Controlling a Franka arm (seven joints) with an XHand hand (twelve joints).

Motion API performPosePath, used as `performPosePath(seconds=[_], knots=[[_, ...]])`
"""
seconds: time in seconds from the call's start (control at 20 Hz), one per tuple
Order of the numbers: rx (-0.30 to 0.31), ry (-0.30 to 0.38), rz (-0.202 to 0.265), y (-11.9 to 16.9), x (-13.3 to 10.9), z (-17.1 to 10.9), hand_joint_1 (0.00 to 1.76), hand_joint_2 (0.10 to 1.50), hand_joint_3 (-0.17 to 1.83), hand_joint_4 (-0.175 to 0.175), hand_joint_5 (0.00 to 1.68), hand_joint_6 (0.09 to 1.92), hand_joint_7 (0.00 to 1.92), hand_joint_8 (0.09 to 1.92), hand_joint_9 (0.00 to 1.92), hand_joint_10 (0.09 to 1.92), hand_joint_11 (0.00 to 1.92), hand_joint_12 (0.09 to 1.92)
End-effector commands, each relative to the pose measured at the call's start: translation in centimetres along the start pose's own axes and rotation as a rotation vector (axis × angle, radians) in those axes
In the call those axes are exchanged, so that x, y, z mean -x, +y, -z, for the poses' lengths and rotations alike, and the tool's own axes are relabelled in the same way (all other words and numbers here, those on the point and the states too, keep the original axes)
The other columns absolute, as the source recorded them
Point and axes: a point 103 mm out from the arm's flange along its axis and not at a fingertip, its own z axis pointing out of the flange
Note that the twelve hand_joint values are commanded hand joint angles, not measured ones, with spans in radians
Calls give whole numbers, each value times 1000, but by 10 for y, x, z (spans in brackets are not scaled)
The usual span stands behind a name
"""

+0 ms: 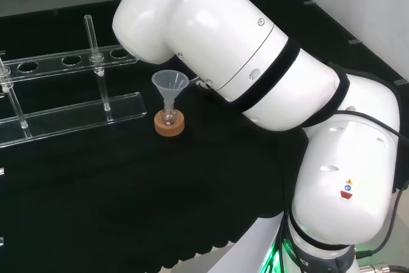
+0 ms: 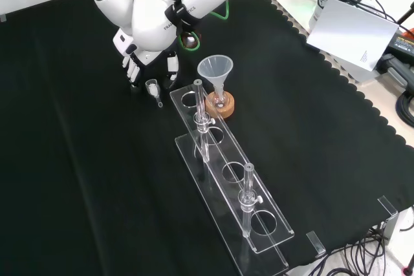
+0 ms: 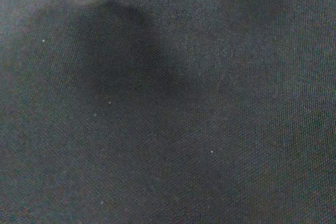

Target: Pick up the weighing funnel.

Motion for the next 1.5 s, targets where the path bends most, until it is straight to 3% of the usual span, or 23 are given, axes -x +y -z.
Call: performPosePath(seconds=[0.05, 0.4, 1.0, 1.1, 1.15, 1.35, 1.5], knots=[[14, -1, 8, 1, -1, 0, 843, 690, 546, 13, 711, 665, 487, 706, 769, 547, 464, 1306], [12, -8, 9, 2, -4, 0, 850, 697, 553, 31, 829, 716, 513, 709, 791, 549, 474, 1300], [-1, -13, -4, 6, -1, -2, 855, 700, 563, 36, 867, 711, 528, 702, 808, 540, 483, 1293], [-4, -28, -18, 7, -1, -2, 981, 841, 388, 127, 1012, 809, 624, 701, 864, 538, 508, 1289], [-5, -36, -22, 7, -1, -1, 1024, 860, 357, 151, 1077, 798, 699, 693, 921, 529, 553, 1265], [-3, -33, -34, 6, 2, 1, 1085, 786, 485, 175, 1176, 773, 973, 611, 1177, 394, 782, 1109], [13, -18, -37, 3, 5, 5, 1096, 749, 542, 175, 1201, 753, 1038, 567, 1267, 303, 882, 1034]])
